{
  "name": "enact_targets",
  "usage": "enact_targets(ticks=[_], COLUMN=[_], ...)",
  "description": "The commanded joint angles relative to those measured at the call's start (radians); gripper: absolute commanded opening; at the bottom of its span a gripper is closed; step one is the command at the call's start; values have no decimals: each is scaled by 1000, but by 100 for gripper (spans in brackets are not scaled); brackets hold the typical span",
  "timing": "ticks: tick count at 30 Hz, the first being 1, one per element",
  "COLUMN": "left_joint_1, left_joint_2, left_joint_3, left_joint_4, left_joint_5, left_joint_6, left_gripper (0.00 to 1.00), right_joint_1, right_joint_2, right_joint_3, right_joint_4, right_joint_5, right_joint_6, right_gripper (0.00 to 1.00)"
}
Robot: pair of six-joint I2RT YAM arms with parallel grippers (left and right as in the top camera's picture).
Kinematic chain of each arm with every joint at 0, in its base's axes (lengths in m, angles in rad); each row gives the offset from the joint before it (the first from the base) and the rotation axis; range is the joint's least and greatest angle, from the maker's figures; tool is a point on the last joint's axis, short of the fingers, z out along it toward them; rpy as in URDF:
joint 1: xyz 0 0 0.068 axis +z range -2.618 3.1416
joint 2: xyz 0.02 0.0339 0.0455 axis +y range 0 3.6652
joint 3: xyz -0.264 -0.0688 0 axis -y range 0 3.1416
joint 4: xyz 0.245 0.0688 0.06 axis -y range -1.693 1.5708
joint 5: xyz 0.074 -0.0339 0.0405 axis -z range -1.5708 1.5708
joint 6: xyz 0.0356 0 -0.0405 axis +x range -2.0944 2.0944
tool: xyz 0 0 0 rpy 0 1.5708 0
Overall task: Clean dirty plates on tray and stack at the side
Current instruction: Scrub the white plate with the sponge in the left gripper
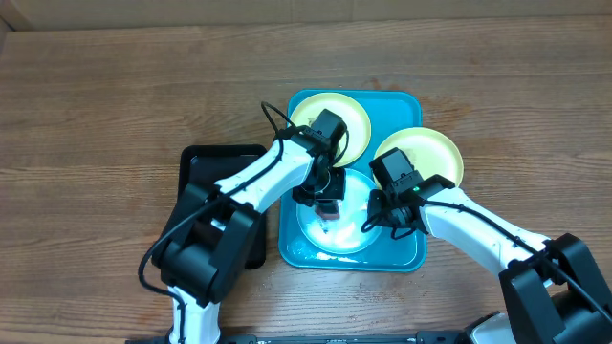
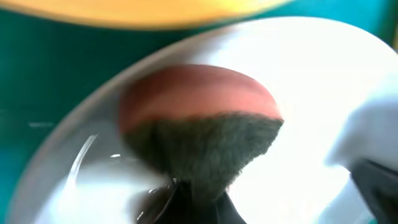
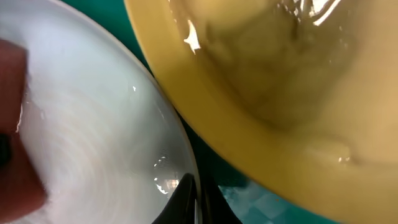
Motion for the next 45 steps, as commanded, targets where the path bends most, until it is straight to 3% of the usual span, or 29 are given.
enact_targets(ticks=[1, 4, 9, 13, 19, 25, 29, 37, 45], left_joint_1=[-6, -11, -10, -9, -8, 13, 26, -3, -72], left_joint_2=[72, 83, 82, 78, 76, 75, 75, 90, 105], left_joint_3=[2, 2, 3, 3, 3, 98, 180, 149, 82], left_joint_4=[3, -21, -126, -231, -274, -325, -322, -127, -26], left_joint_5=[341, 368, 277, 36, -480, -646, -586, -23, 240], left_joint_6=[24, 22, 23, 0, -95, -93, -64, -36, -87], left_gripper=[4, 4, 4, 4, 4, 4, 4, 4, 4], right_joint_1=[-7, -7, -7, -7, -7, -7, -7, -7, -7], right_joint_2=[8, 8, 8, 8, 8, 8, 8, 8, 8], right_joint_3=[-9, -9, -9, -9, -9, -9, -9, -8, -8], right_joint_4=[-8, -8, -10, -8, -8, -8, -3, 19, 42], right_joint_5=[57, 57, 58, 58, 58, 58, 71, 76, 76], right_joint_6=[3, 3, 3, 3, 3, 3, 3, -4, -31], right_gripper=[4, 4, 4, 4, 4, 4, 4, 4, 4])
